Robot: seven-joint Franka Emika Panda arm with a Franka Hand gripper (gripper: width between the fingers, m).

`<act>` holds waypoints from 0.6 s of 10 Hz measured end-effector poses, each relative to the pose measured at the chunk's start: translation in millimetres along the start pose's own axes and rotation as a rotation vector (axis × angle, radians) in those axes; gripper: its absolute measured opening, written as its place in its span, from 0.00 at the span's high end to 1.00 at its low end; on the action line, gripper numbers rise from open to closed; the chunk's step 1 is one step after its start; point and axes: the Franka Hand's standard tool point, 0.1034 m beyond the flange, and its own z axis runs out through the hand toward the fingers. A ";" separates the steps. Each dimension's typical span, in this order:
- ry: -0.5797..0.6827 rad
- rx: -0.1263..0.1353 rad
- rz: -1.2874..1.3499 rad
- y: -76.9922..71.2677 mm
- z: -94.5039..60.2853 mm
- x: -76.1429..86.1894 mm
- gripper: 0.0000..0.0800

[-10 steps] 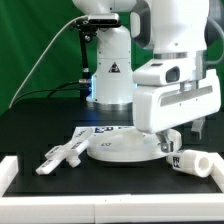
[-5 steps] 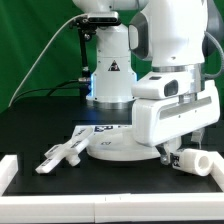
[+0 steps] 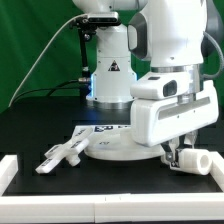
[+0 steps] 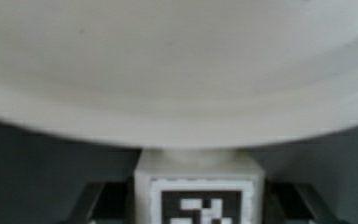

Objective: Assemble round table

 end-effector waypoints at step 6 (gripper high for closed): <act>-0.064 0.013 0.154 -22.5 -53.2 14.5 0.61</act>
Offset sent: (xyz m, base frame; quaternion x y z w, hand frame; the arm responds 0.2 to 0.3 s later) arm -0.0053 0.0121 0.0427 0.0359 0.0302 0.0085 0.9989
